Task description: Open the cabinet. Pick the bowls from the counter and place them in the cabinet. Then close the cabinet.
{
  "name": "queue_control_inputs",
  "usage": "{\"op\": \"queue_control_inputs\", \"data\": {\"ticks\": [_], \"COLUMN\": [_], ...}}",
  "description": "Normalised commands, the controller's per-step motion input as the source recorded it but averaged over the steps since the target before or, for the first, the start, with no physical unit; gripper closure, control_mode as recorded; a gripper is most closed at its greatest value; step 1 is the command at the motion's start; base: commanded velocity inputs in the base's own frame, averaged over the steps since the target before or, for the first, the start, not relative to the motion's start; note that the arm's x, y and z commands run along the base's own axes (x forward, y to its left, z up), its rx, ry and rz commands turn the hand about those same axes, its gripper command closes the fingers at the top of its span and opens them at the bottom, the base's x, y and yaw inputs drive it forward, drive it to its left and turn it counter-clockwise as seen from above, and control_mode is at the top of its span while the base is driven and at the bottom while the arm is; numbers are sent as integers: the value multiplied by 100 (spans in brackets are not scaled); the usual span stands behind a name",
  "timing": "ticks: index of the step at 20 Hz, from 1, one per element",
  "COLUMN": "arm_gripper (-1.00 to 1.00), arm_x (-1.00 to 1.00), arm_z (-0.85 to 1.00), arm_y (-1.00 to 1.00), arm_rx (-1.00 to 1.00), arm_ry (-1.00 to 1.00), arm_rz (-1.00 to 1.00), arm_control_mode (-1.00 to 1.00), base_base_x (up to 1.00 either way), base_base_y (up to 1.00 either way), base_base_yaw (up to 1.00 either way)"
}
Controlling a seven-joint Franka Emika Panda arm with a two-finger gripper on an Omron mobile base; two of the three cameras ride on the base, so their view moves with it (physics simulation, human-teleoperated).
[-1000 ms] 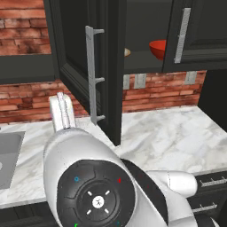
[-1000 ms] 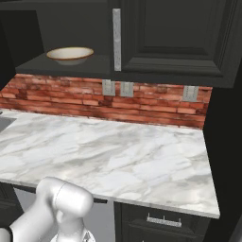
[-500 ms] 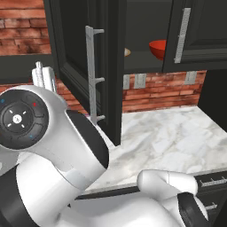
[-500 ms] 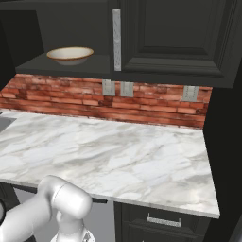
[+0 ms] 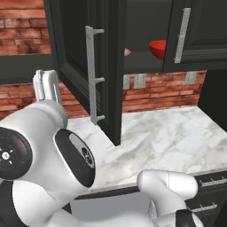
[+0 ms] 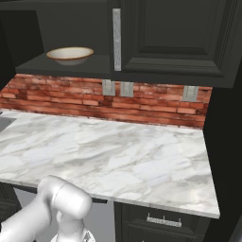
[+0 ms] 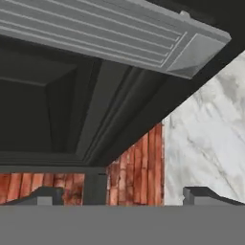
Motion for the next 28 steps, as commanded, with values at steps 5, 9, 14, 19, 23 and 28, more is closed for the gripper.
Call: {"op": "queue_control_inputs", "data": {"ticks": [5, 9, 14, 19, 23, 28], "arm_gripper": [-100, -100, -100, -100, -100, -100], "arm_x": [63, 94, 74, 81, 100, 100], "arm_z": [-13, 0, -36, -45, -1, 0], "arm_y": [0, 0, 20, 4, 0, -2], "arm_rx": [5, 8, 11, 13, 11, 18], "arm_ry": [-40, -12, -14, -21, -25, -29], "arm_rz": [-19, -25, -35, -47, -46, -34], "arm_control_mode": [-100, -100, -100, -100, -100, -100], "base_base_x": [0, 0, 0, 0, 0, 0], "base_base_y": [0, 0, 0, 0, 0, 0], "base_base_yaw": [0, 0, 0, 0, 0, 0]}}
